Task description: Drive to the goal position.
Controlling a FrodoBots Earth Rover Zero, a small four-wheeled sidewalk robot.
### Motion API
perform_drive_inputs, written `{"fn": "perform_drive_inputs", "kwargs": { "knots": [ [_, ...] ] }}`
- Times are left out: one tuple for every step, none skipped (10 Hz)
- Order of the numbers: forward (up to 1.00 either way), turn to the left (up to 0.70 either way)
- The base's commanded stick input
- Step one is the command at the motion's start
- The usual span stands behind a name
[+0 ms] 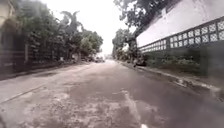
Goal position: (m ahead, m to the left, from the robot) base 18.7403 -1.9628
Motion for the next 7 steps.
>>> {"fn": "perform_drive_inputs", "kwargs": {
  "knots": [
    [0.70, 0.00],
    [0.70, 0.00],
    [0.70, 0.00],
    [0.70, 0.00],
    [0.70, -0.03],
    [0.70, -0.07],
    [0.70, -0.16]
  ]
}}
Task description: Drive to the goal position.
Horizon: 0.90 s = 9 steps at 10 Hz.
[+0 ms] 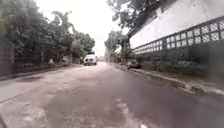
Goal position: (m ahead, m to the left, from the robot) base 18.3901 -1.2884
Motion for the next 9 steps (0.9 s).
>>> {"fn": "perform_drive_inputs", "kwargs": {
  "knots": [
    [0.70, -0.14],
    [0.70, 0.00],
    [0.70, 0.00],
    [0.70, 0.00],
    [0.70, 0.00],
    [0.70, 0.00],
    [0.70, 0.00],
    [0.70, 0.00],
    [0.70, 0.00]
  ]
}}
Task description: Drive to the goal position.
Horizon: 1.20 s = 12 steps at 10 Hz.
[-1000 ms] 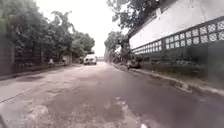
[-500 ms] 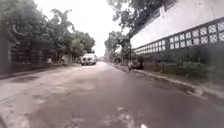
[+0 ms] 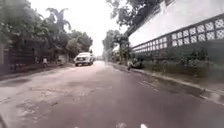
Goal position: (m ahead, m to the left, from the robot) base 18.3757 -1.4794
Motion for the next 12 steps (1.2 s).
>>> {"fn": "perform_drive_inputs", "kwargs": {
  "knots": [
    [0.70, 0.00],
    [0.70, 0.00],
    [0.70, 0.00],
    [0.70, 0.00],
    [0.70, 0.00],
    [0.81, 0.00],
    [0.85, 0.00],
    [0.87, 0.00],
    [1.00, 0.00],
    [1.00, 0.00],
    [1.00, 0.00],
    [1.00, 0.00]
  ]
}}
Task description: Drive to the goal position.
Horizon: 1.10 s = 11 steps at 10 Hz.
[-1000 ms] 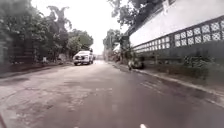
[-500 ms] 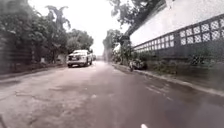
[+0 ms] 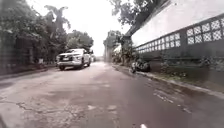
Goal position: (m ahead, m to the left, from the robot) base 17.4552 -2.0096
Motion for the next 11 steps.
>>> {"fn": "perform_drive_inputs", "kwargs": {
  "knots": [
    [1.00, 0.00],
    [1.00, 0.00],
    [1.00, 0.00],
    [1.00, 0.00],
    [1.00, 0.00],
    [1.00, 0.00],
    [1.00, 0.00],
    [1.00, 0.00],
    [1.00, 0.00],
    [1.00, 0.16],
    [1.00, 0.40]
  ]
}}
